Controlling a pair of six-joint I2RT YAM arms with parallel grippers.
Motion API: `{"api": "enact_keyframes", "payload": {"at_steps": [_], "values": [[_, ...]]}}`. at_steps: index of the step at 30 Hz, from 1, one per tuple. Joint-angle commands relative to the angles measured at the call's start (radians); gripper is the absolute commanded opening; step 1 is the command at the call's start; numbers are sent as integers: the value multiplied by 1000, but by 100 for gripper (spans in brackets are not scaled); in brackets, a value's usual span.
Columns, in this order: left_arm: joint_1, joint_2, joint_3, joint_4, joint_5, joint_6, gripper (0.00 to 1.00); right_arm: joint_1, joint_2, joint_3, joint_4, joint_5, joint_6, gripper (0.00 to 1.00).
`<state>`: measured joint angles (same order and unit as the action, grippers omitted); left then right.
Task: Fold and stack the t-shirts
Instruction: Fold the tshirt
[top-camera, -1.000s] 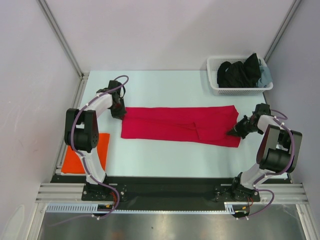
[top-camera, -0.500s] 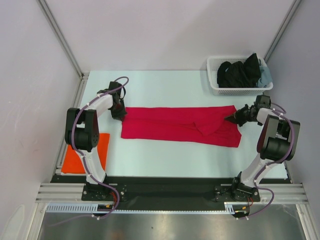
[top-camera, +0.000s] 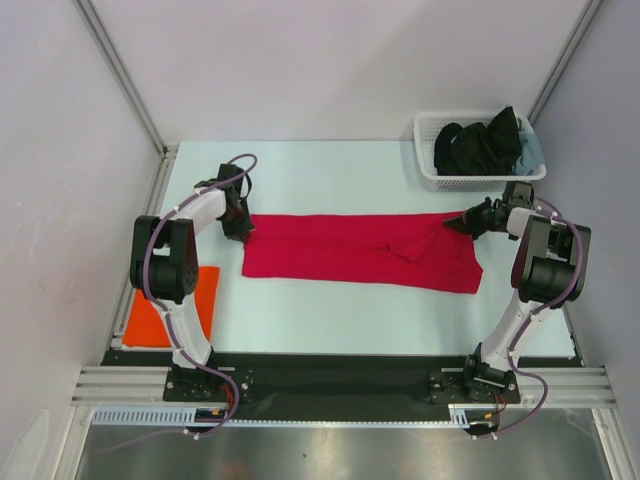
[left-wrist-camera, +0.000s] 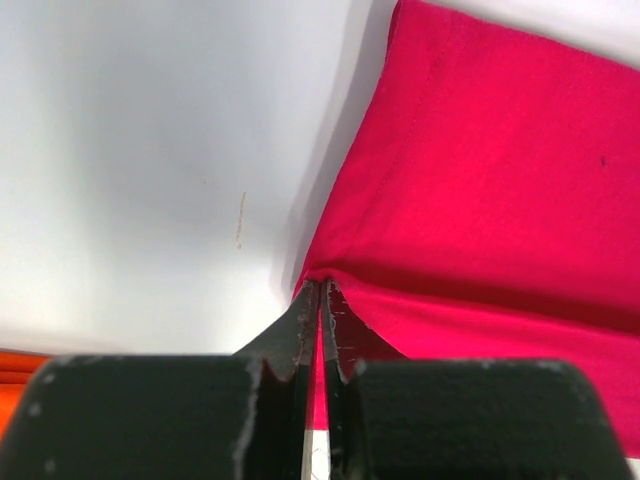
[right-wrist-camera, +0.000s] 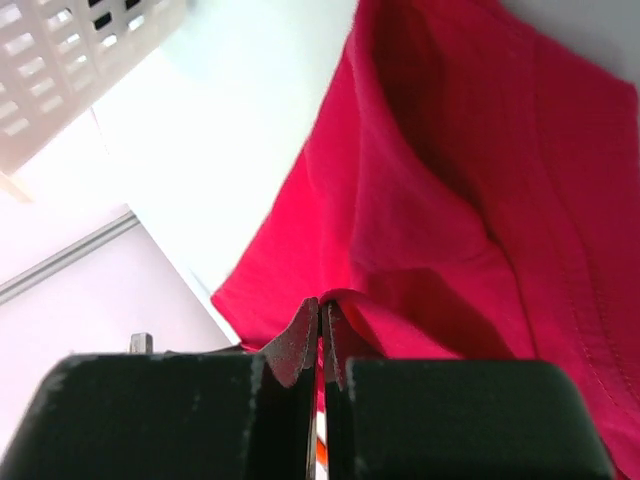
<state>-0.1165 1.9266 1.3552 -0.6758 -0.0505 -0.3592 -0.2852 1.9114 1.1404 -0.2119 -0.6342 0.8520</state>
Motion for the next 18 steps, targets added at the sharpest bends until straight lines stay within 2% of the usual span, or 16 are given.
{"api": "enact_keyframes", "payload": {"at_steps": [1, 4, 5, 8, 11, 14, 18], "values": [[6, 5, 9, 1, -29, -14, 7, 3, 20, 42, 42, -18, 16, 0], [6, 5, 9, -4, -32, -14, 19, 0, 35, 55, 46, -25, -1, 1], [6, 0, 9, -7, -35, -14, 24, 0, 46, 73, 31, -25, -13, 5], [5, -23, 19, -27, -54, -15, 36, -3, 45, 140, -79, -15, -112, 25], [-8, -92, 19, -56, -115, -15, 44, -2, -13, 203, -247, 66, -276, 37], [-25, -165, -5, -62, -121, -17, 49, 21, -93, 214, -368, 131, -402, 42], [-66, -260, -70, -41, -33, -41, 49, 87, -247, 174, -463, 241, -526, 45]]}}
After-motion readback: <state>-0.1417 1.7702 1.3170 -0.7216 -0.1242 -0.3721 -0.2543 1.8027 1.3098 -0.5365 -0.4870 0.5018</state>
